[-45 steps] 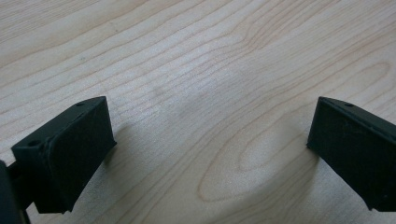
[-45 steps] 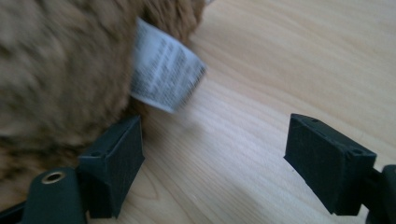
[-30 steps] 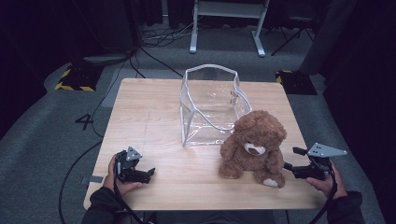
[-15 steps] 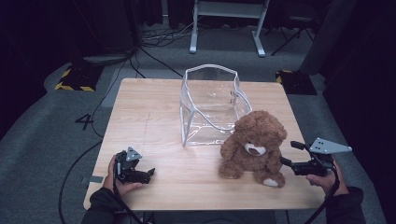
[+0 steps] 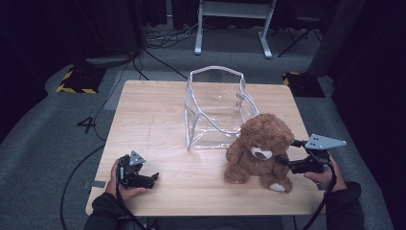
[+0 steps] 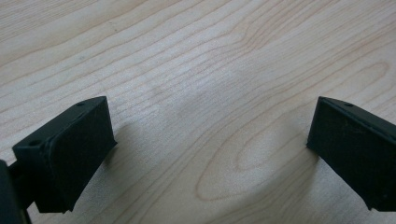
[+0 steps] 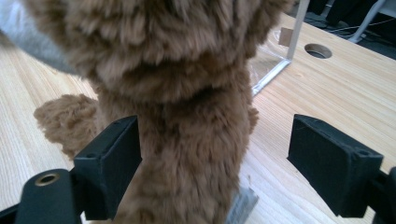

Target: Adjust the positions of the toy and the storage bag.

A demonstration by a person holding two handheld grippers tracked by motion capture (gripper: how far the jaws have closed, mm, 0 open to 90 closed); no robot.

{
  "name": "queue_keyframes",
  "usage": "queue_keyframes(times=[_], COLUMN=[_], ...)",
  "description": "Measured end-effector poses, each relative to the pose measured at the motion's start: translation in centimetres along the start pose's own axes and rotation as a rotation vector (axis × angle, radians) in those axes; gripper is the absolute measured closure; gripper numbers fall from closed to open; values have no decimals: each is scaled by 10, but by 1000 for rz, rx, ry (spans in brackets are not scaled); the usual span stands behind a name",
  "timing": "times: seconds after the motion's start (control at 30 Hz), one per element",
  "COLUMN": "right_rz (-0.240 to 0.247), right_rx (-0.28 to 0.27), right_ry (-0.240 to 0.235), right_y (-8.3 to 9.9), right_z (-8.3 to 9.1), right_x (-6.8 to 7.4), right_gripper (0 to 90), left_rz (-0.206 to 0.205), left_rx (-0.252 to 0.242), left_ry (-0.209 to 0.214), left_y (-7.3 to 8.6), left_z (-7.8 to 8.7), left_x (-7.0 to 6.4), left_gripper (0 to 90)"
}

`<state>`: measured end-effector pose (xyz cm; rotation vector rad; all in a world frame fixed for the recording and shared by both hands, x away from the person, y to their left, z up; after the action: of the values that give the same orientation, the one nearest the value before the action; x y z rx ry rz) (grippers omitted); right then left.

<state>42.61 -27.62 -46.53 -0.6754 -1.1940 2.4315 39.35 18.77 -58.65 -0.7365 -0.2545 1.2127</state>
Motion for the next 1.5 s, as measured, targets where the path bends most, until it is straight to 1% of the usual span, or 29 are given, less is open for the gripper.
queue_keyframes(times=[0.07, 0.13, 0.27, 0.37, 0.4, 0.5, 0.53, 0.63, 0.8, 0.9, 0.97, 1.0, 1.03, 1.07, 1.1, 1.13, 1.17, 1.2, 1.33, 1.37, 1.4, 1.47, 1.5], right_rz=[5, 7, 16, 34, 47, 55, 57, 65, 58, 59, 68, 68, 74, 83, 86, 86, 98, 98, 118, 124, 128, 119, 102], right_rx=[6, 10, 18, 22, 24, 21, 22, 34, 36, 34, 35, 35, 37, 36, 36, 36, 37, 37, 29, 20, 15, 6, -2], right_ry=[-15, -20, -56, -77, -90, -96, -103, -103, -86, -76, -71, -71, -71, -73, -75, -75, -68, -68, -59, -50, -47, -44, -45], right_y=[-3, -3, -5, -8, -10, -13, -14, -15, -15, -14, -13, -13, -12, -12, -11, -11, -10, -10, -8, -7, -6, -5, -5], right_z=[-7, -9, -19, -23, -26, -28, -30, -35, -39, -41, -42, -42, -42, -41, -41, -41, -40, -40, -37, -33, -31, -29, -26], right_x=[0, 1, 5, 8, 12, 14, 16, 18, 16, 16, 17, 17, 17, 18, 19, 19, 20, 20, 23, 24, 24, 25, 27], right_gripper=[169, 169, 168, 166, 166, 163, 161, 154, 160, 198, 282, 282, 317, 392, 417, 417, 478, 478, 554, 584, 596, 607, 616], left_rz=[0, 0, 0, 0, 0, 0, 0, 0, 0, 0, 0, 0, 0, 0, 0, 0, 0, 0, -1, -3, -4, 1, -3], left_rx=[-1, 0, 0, 0, 0, 0, 0, 0, 0, 0, 0, 0, 0, 0, 0, 0, 0, 0, 0, 1, 1, 4, 2], left_ry=[0, 0, 0, 0, 0, 0, 0, 0, 0, 0, 0, 0, 0, 0, 0, 0, 0, 0, -1, -1, -1, 0, -1], left_y=[0, 0, 0, 0, 0, 0, 0, 0, 0, 0, 0, 0, 0, 0, 0, 0, 0, 0, 0, 0, 0, 1, 0], left_z=[0, 0, 0, 0, 0, 0, 0, 0, 0, 0, 0, 0, 0, 0, 0, 0, 0, 0, 0, 0, 0, 0, 0], left_x=[0, 0, 0, 0, 0, 0, 0, 0, 0, 0, 0, 0, 0, 0, 0, 0, 0, 0, 0, 0, 0, -1, -1], left_gripper=[5, 5, 5, 5, 5, 5, 5, 5, 5, 5, 5, 5, 5, 5, 5, 5, 5, 5, 5, 6, 8, 7, 7])
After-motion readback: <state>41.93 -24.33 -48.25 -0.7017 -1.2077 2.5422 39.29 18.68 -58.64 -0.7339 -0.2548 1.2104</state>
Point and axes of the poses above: each handheld gripper's, and its own axes: z roughly backward along the jaws, y roughly out of its underside, x roughly to its left, the point moved 10 cm from there along -z, roughly forward along the jaws, and after that the axes turned 15 degrees about z, right-handed, at the moved point
